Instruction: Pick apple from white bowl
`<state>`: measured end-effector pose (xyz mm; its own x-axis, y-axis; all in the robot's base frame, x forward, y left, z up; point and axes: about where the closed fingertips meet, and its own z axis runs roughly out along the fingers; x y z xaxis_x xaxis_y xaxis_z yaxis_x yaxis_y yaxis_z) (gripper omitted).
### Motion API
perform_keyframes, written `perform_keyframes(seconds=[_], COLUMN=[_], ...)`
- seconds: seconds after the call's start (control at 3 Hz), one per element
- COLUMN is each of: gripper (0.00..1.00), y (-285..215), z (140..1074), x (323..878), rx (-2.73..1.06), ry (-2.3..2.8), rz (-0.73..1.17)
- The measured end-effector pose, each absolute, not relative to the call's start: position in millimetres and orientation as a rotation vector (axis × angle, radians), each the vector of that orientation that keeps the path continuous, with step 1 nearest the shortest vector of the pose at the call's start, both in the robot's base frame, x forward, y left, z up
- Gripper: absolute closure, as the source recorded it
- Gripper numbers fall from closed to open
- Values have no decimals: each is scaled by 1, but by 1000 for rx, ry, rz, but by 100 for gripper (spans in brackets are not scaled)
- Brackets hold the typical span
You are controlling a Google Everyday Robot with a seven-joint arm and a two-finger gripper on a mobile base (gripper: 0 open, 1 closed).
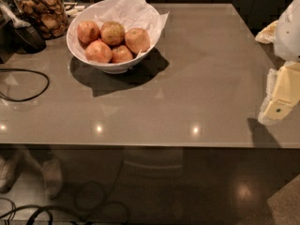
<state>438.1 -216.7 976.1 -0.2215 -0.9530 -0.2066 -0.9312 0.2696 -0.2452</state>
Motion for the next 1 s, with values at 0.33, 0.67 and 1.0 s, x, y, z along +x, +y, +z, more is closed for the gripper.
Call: perform_keyframes(seconds=[0.33,0.67,1.0], gripper=[0,0,0], y=[-217,-188,-151], z=[976,991,1009], x=[438,461,488], rx=[-1725,-1781,-1866], ry=[2232,2183,2112], rz=[-98,-115,-160])
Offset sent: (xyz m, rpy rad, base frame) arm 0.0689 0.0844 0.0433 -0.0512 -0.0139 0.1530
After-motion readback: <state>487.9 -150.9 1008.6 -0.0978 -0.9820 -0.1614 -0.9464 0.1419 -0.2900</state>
